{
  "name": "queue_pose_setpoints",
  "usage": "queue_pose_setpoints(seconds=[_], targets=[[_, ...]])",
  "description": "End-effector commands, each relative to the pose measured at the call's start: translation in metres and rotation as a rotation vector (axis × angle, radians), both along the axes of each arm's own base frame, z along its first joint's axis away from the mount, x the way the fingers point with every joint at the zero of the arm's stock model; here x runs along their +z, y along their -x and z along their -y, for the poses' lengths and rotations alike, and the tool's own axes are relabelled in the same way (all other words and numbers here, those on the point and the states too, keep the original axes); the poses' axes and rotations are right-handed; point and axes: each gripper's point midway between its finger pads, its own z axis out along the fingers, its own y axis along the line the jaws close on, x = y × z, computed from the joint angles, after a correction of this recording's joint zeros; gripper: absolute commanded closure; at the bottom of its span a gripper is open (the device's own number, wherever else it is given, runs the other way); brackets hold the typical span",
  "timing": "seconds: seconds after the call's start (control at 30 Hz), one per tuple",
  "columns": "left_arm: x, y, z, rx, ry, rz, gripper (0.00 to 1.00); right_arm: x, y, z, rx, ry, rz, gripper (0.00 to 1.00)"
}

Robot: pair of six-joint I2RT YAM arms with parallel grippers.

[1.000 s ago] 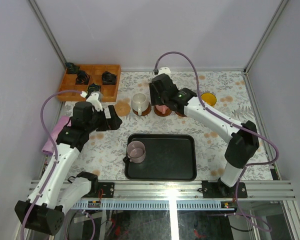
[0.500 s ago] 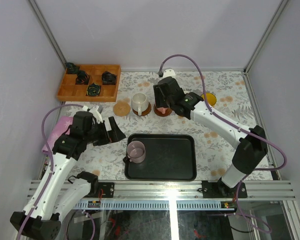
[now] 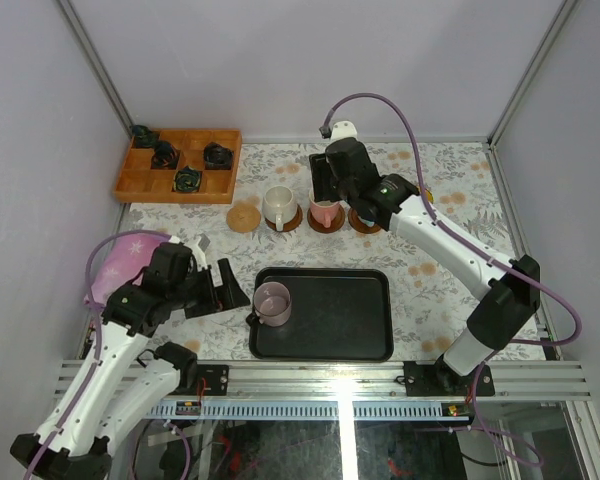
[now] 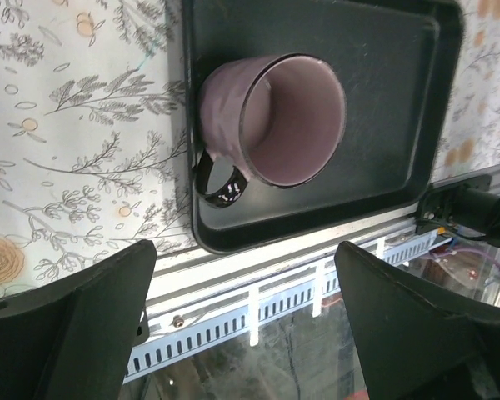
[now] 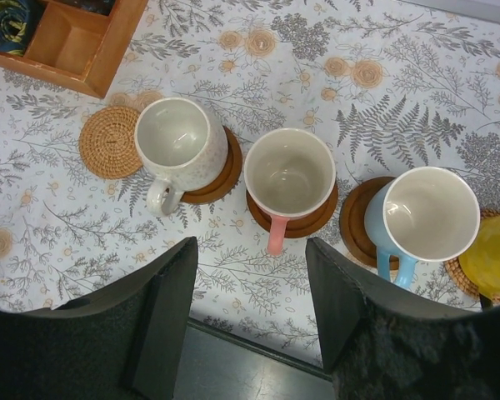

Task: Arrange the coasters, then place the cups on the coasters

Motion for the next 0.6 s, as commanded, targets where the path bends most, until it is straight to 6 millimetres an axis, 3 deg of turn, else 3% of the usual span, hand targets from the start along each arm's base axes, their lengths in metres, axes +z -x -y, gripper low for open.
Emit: queue_pose_setpoints(seconds=[0.0, 0.1, 0.33, 0.43, 0.57], targets=[[-0.018, 0.005, -0.009, -0.012, -0.096, -0.036, 0.11, 0.020, -0.001, -0.003, 0.023, -0.063, 0.029, 0.38], [-0.018, 0.004, -0.006, -0.055, -0.138, -0.015, 0.11, 0.018, 0.000, 0.000, 0.008, -0.074, 0.026, 0.38], [-0.022, 0.011, 0.032, -0.283, -0.250, 0.047, 0.07, 0.016, 0.004, 0.011, -0.032, -0.092, 0.029, 0.38], [-0.032, 0.013, 0.036, -0.346, -0.370, 0.059, 0.01, 0.013, 0.006, 0.015, -0.042, -0.091, 0.026, 0.38], [-0.032, 0.011, 0.033, -0.361, -0.403, 0.067, 0.00, 0.010, 0.008, 0.017, -0.045, -0.095, 0.019, 0.38]])
